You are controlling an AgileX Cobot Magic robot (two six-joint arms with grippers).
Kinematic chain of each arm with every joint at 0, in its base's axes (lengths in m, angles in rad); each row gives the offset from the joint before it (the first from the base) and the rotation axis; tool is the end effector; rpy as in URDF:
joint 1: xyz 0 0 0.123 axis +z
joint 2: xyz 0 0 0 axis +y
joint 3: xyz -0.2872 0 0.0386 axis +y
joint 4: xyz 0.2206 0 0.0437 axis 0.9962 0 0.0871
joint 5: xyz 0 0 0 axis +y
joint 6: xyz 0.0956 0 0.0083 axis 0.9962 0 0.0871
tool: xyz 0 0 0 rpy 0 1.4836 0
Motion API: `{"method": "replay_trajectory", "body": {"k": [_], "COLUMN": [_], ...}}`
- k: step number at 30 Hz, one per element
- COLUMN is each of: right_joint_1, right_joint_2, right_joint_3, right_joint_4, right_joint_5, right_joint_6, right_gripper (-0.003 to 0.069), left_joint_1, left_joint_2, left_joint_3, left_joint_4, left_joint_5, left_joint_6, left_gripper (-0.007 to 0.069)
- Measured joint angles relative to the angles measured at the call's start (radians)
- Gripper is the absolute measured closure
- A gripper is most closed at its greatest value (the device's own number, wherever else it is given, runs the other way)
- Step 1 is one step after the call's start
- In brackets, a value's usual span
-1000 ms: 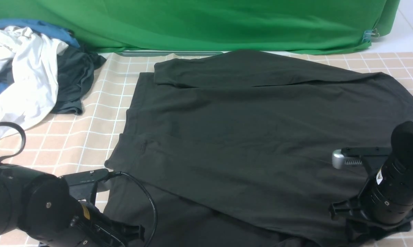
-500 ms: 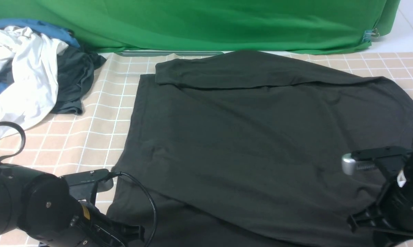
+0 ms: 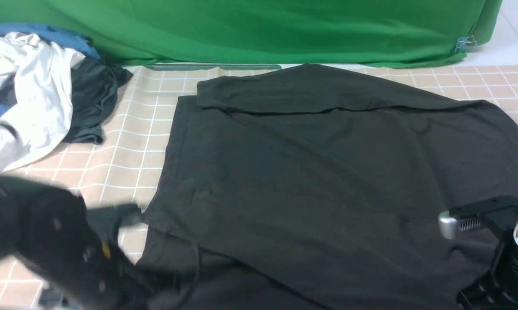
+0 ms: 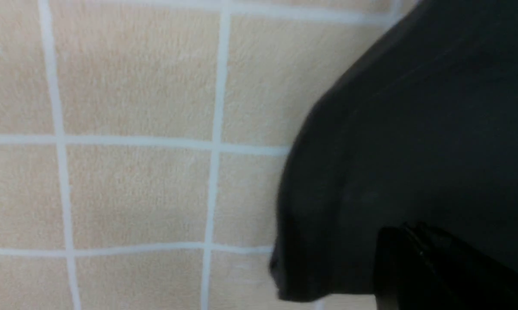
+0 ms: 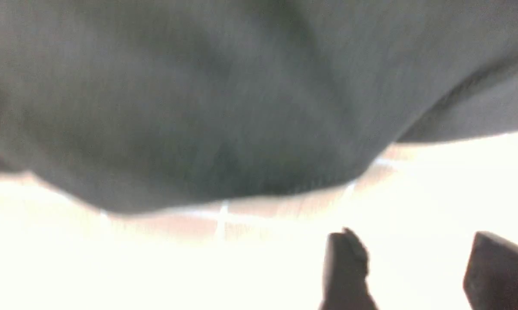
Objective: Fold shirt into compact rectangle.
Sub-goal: 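Grab the top left corner of the dark shirt with the left gripper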
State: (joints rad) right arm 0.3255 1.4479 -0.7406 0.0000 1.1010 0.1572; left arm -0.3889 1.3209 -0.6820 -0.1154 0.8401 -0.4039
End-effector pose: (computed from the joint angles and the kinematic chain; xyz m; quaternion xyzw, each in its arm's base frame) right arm 0.1751 0.0591 0.2078 0.0838 -0.9936 0.0179 0.0729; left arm 0.1697 -0.0784 0.2203 -0.0420 0.9941 -0.0771 0.0645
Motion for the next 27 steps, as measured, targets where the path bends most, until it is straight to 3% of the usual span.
{"method": "replay_trajectory", "body": {"k": [2, 6, 10, 12, 16, 19, 27], "right_joint_1": [0.000, 0.000, 0.000, 0.000, 0.000, 0.000, 0.000], "right_joint_2": [-0.020, -0.117, -0.294, -0.360, -0.473, -0.531, -0.538], "right_joint_3": [0.000, 0.000, 0.000, 0.000, 0.000, 0.000, 0.000], "right_joint_4": [0.000, 0.008, 0.012, 0.013, 0.017, 0.023, 0.029], "right_joint_5": [0.010, 0.010, -0.010, -0.025, -0.056, -0.063, -0.064], "right_joint_6": [-0.010, -0.018, -0.049, -0.052, -0.053, -0.053, -0.053], "right_gripper": [0.0249, 0.0361, 0.0559, 0.0609, 0.0624, 0.0623, 0.0623], "left_joint_1": [0.011, 0.084, 0.213, 0.236, 0.242, 0.225, 0.221], "left_joint_2": [-0.028, 0.015, 0.217, 0.307, 0.497, 0.691, 0.982], "left_joint_3": [-0.090, -0.329, -0.641, -0.741, -0.927, -1.116, -1.443], "left_joint_4": [0.011, 0.032, 0.031, 0.032, 0.038, 0.080, 0.122], "left_joint_5": [0.042, 0.112, 0.140, 0.140, 0.148, 0.175, 0.157], "left_joint_6": [-0.028, -0.040, -0.032, -0.027, 0.017, 0.043, 0.051], "left_gripper": [0.0613, 0.0613, 0.0613, 0.0612, 0.0608, 0.0550, 0.0300]}}
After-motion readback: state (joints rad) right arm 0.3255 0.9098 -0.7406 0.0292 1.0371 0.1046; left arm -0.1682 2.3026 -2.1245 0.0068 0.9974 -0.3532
